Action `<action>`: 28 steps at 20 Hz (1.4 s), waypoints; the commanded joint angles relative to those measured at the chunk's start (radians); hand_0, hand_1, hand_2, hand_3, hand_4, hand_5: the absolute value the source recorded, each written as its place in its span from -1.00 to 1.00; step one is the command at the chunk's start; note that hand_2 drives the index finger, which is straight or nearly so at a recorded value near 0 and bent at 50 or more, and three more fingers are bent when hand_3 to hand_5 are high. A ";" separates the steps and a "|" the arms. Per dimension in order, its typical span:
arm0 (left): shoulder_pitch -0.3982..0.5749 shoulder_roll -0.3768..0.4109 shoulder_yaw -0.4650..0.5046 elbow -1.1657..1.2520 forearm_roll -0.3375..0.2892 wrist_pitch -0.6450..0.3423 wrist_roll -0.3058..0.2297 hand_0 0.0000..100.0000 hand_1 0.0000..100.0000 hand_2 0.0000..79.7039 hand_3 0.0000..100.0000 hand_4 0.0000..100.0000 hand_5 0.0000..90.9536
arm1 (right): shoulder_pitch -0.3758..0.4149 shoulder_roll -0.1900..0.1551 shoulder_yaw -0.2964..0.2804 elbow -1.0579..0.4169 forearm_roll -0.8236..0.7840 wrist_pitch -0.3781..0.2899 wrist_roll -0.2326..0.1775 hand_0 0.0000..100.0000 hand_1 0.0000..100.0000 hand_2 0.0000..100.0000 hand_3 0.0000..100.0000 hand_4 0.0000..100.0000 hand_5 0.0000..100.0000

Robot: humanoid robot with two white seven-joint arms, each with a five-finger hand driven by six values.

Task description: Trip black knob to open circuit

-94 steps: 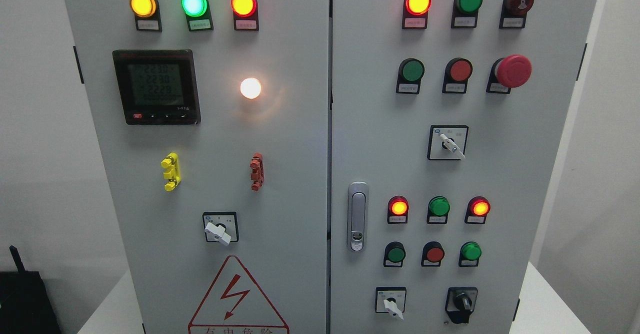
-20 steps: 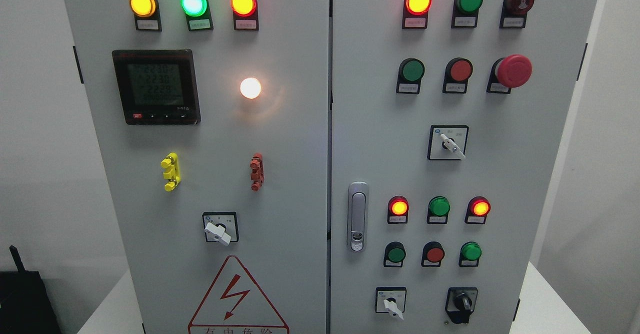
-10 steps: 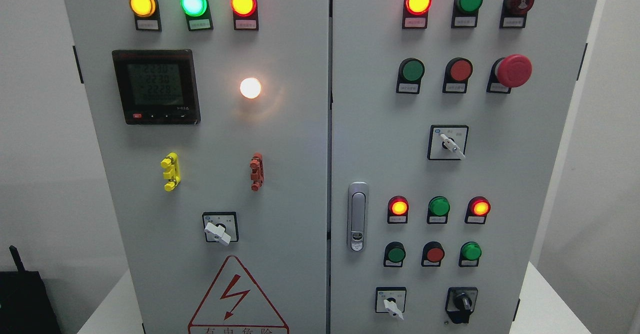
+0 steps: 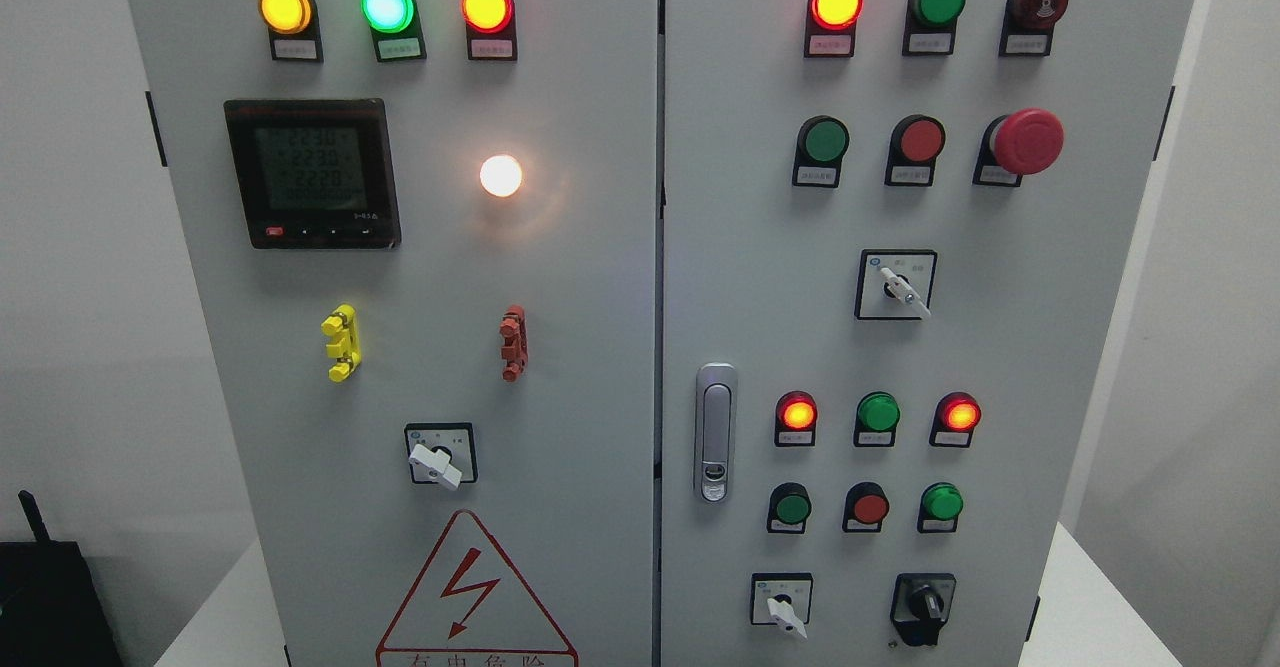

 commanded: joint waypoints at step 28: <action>0.000 0.000 0.000 0.000 -0.023 0.001 0.000 -0.76 -0.22 -1.00 -1.00 -1.00 -1.00 | -0.192 -0.010 -0.020 -0.115 -0.044 0.176 0.007 -1.00 -1.00 -1.00 0.92 0.79 0.82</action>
